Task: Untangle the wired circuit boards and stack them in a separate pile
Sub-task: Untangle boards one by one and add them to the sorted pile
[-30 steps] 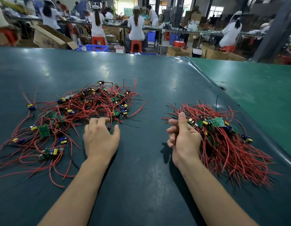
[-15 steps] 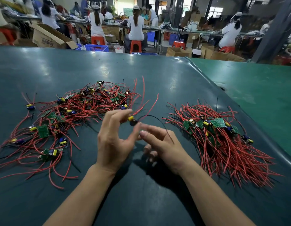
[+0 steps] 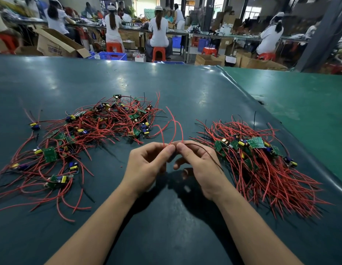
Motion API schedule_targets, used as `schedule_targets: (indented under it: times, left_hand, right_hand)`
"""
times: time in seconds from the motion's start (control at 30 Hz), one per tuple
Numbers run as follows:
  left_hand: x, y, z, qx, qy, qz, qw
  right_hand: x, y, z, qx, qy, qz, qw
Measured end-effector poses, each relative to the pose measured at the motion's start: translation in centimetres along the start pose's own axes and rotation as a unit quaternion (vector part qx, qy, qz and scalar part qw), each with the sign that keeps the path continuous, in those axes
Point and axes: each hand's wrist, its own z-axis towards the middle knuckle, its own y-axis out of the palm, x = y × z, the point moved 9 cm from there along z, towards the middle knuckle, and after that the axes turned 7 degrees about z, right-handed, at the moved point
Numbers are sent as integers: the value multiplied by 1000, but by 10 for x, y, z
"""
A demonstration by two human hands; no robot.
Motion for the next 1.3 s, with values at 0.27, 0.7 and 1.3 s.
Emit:
schedule_targets:
  times: [0.27,0.7,1.3]
  left_hand:
    - [4,-4,1,36,29,4,999]
    - [-23,-21,6,132,-87,-155,975]
    - [3,-6,-1,75,27,40,996]
  right_hand:
    - [-3,-6,-3,68,-41,-2,997]
    - [12,-4,1,25,82,243,966]
    - [12,-25,5,155,44,82,984]
